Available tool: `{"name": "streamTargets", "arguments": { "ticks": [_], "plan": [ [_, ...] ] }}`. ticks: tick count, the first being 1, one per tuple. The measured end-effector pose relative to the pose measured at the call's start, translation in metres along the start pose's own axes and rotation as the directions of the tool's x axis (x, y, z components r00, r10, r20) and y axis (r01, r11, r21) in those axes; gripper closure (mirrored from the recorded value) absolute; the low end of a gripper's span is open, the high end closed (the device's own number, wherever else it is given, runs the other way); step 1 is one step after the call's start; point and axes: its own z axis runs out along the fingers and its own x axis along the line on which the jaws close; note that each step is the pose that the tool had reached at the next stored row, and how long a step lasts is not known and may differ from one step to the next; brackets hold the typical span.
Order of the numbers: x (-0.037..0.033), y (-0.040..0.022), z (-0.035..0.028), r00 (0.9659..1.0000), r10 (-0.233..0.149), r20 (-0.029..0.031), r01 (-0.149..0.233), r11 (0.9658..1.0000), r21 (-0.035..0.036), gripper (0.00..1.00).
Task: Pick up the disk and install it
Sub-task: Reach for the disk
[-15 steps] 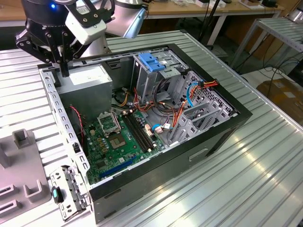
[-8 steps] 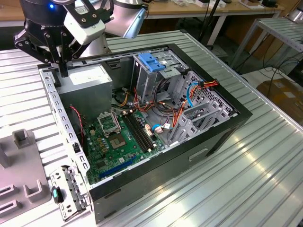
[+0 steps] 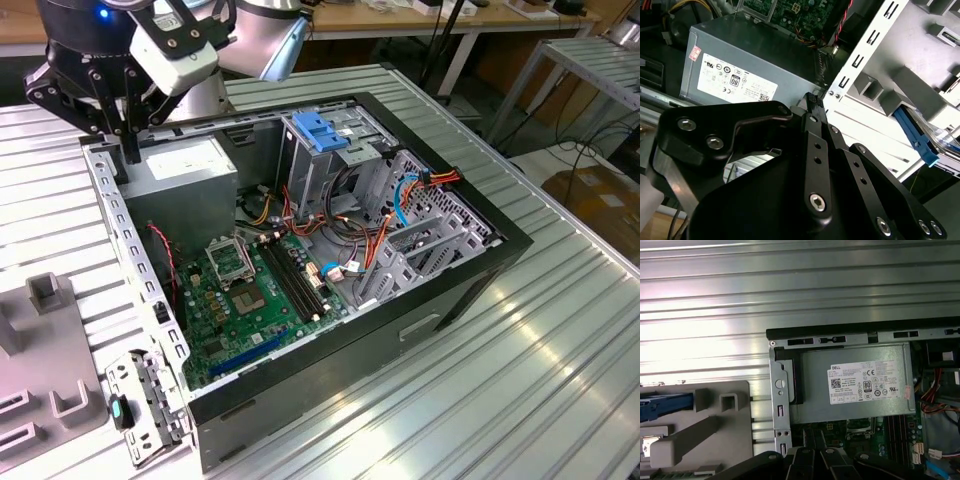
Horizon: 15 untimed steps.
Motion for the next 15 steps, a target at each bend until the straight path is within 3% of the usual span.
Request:
{"name": "streamTargets", "arguments": {
  "ticks": [15],
  "plan": [
    [0.0047, -0.0004, 0.0001, 1.0, 0.0, 0.0, 0.0, 1.0, 0.0, 0.89]
  ]
}}
